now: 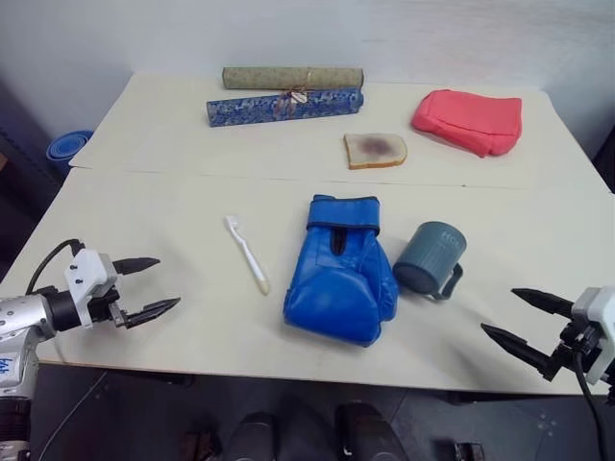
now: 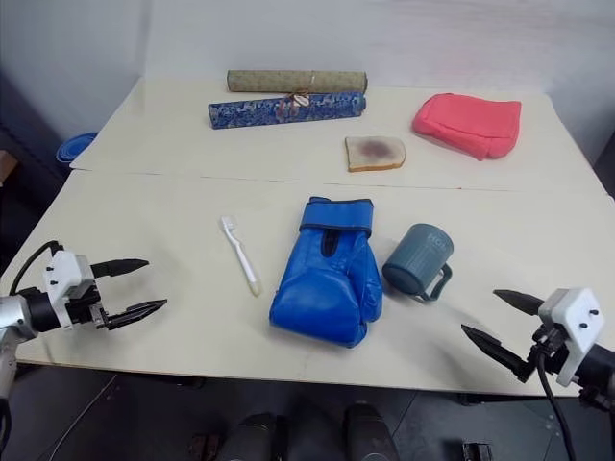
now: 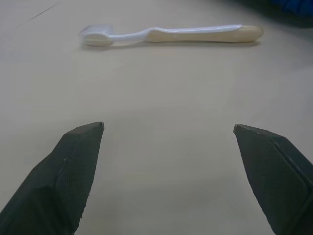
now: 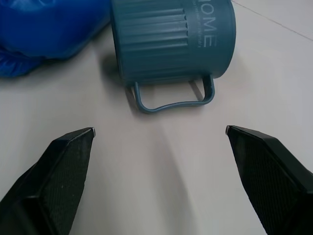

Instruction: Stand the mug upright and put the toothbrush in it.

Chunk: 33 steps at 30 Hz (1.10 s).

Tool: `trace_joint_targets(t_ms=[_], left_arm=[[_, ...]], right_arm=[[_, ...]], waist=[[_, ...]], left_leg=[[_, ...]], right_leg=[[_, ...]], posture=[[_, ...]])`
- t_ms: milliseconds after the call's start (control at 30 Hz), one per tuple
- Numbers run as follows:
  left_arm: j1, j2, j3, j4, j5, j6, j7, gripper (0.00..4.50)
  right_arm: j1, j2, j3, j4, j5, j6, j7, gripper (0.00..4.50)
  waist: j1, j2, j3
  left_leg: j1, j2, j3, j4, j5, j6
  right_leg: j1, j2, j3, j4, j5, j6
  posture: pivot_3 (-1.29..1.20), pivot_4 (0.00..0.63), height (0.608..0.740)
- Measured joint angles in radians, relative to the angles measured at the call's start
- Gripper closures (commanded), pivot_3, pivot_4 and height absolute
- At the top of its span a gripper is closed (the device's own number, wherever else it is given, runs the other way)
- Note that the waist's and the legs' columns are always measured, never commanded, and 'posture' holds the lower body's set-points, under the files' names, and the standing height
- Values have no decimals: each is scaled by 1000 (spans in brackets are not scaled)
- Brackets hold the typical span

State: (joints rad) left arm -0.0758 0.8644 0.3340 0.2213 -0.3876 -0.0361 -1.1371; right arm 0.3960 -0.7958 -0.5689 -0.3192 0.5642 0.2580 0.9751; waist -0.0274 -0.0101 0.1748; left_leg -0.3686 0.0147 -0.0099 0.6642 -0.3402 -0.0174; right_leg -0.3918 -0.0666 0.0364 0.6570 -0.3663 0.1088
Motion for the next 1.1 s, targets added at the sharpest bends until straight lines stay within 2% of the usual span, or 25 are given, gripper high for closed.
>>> trace_joint_targets(t_ms=[133, 267, 400, 500, 567, 633, 700, 767, 933, 1100], left_arm=[[3, -2, 0, -24, -3, 5, 6, 0], [4, -16, -2, -80, -54, 82, -8, 0], [-48, -17, 5, -106, -177, 248, -39, 0], [-67, -15, 16, -127, -224, 324, -49, 0], [-74, -24, -1, -154, -236, 347, -58, 0], [-78, -46, -15, -183, -238, 349, -56, 0], [-85, -72, -30, -186, -237, 350, -49, 0], [-84, -84, -40, -196, -235, 351, -39, 0], [-73, -106, -40, -221, -234, 349, -25, 0], [-43, -115, -36, -266, -234, 342, -16, 0]], right_arm=[[-28, 3, 8, -1, 9, 21, -7, 34], [-59, 3, 9, -14, 32, 69, -16, 34], [-164, -43, 5, -79, 167, 230, -69, 34], [-328, -133, 24, -105, 325, 421, -152, 34], [-582, -214, 127, -106, 471, 623, -269, 34], [-774, -229, 228, -99, 552, 783, -368, 34], [-934, -183, 336, -48, 579, 928, -479, 34], [-1089, -90, 443, 46, 563, 1064, -588, 34], [-1327, 5, 634, 183, 450, 1279, -667, 34], [-1407, 44, 767, 298, 326, 1316, -634, 34]], waist=[[0, 0, 0], [0, 0, 0], [-2, 0, 0], [-8, 1, 0], [-18, 2, 1], [-15, 0, 0], [-14, 0, 0], [-14, 0, 0], [-7, 0, 0], [-5, 0, 0]], left_leg=[[0, 0, 0, 0, 0, 0], [0, 0, 0, 1, 0, 0], [0, 0, 0, 2, 0, 0], [0, 0, -1, 3, 1, -1], [0, 0, -1, 2, 2, -2], [-1, 1, -6, 1, 3, -5], [-4, 1, -7, 0, 5, -8], [-7, 0, -6, 1, 5, -8], [-22, -2, -6, 7, 4, -7], [-25, -5, -6, 14, 2, -4]], right_leg=[[0, 0, 0, 1, 0, 0], [0, 0, 0, 1, 0, 0], [0, 0, 0, 2, 0, 0], [0, 0, 0, 3, 0, 0], [-1, -1, 0, 3, 0, 0], [-1, -1, -4, 1, -1, -2], [-3, -1, -5, 1, -1, -2], [-6, -2, -4, 2, -1, -2], [-21, -4, -5, 9, -1, -2], [-22, -7, -5, 11, -1, -2]], posture=[[0, 150, 740], [0, 150, 740], [0, 150, 740], [0, 150, 740], [0, 150, 740], [0, 150, 740], [0, 150, 740], [0, 150, 740], [0, 150, 740], [0, 150, 740]])
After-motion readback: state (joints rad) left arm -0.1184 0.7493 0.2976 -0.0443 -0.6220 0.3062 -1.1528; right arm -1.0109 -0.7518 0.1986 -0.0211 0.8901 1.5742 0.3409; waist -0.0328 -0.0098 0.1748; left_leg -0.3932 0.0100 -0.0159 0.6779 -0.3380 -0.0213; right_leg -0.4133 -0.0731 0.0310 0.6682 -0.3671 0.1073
